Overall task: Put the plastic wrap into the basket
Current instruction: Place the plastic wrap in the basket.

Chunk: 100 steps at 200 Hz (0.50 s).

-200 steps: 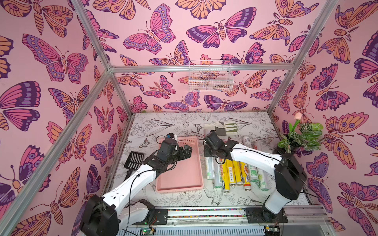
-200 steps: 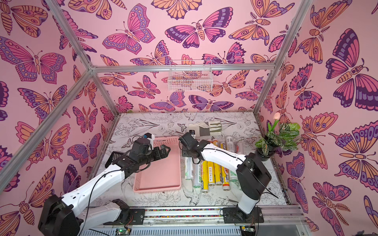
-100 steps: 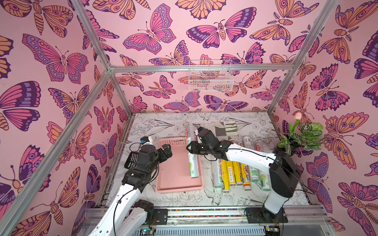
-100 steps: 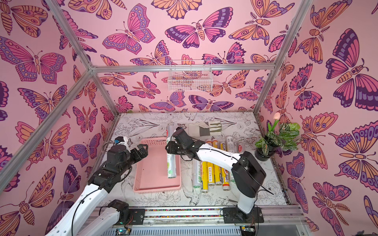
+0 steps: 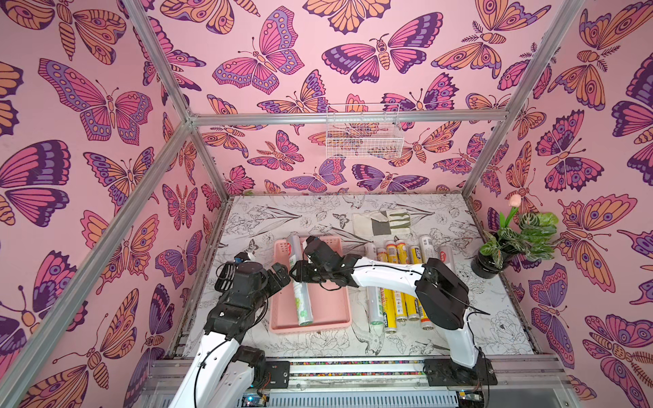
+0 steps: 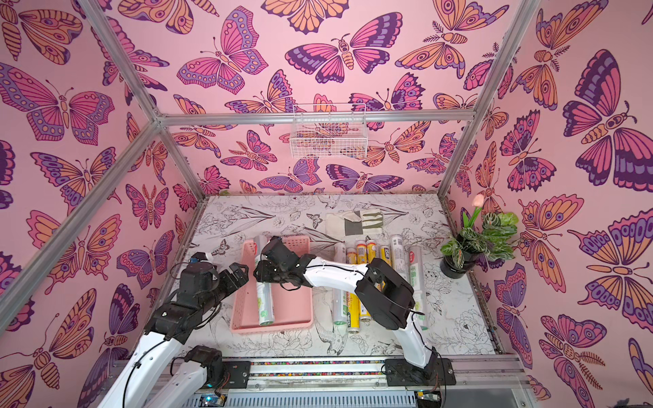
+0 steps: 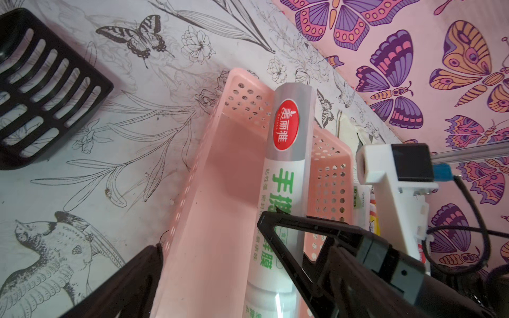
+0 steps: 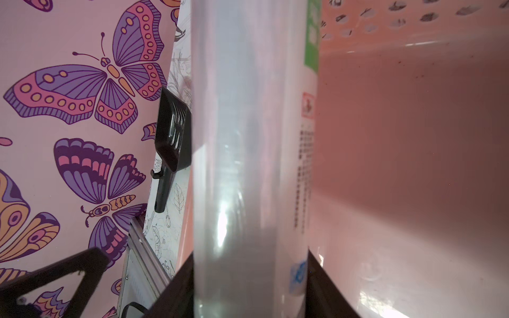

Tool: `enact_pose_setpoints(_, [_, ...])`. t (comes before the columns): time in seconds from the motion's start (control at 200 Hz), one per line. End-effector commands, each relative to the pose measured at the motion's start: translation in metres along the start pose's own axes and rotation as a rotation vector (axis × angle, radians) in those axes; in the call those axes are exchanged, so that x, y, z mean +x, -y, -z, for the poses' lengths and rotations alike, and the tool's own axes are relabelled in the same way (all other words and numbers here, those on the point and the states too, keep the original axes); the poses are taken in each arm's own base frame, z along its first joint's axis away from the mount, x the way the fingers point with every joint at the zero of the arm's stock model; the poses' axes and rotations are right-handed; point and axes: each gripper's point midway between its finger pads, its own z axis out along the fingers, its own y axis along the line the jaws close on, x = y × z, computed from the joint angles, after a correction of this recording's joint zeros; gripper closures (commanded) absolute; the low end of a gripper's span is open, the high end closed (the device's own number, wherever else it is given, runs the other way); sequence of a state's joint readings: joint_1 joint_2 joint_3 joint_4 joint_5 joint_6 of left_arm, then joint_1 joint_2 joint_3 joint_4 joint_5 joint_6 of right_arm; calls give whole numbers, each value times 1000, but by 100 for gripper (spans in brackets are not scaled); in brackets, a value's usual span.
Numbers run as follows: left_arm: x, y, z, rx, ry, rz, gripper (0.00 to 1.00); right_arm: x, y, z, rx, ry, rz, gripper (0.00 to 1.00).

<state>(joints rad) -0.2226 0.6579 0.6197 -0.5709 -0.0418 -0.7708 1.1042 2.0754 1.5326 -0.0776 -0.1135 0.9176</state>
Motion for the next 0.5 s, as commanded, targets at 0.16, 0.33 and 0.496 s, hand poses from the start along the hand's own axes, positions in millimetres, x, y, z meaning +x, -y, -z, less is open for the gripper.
enact_pose_setpoints(0.16, [3,-26,9,-126,3,17,0,-8,-27,-2,-1,78,-25,75])
enact_pose_setpoints(0.33, [-3,-47,19,-230,59,54,0,-1,-30,-11,4,70,-75,75])
enact_pose_setpoints(0.496, [-4,-51,24,-251,73,52,0,10,-25,-31,18,37,-112,75])
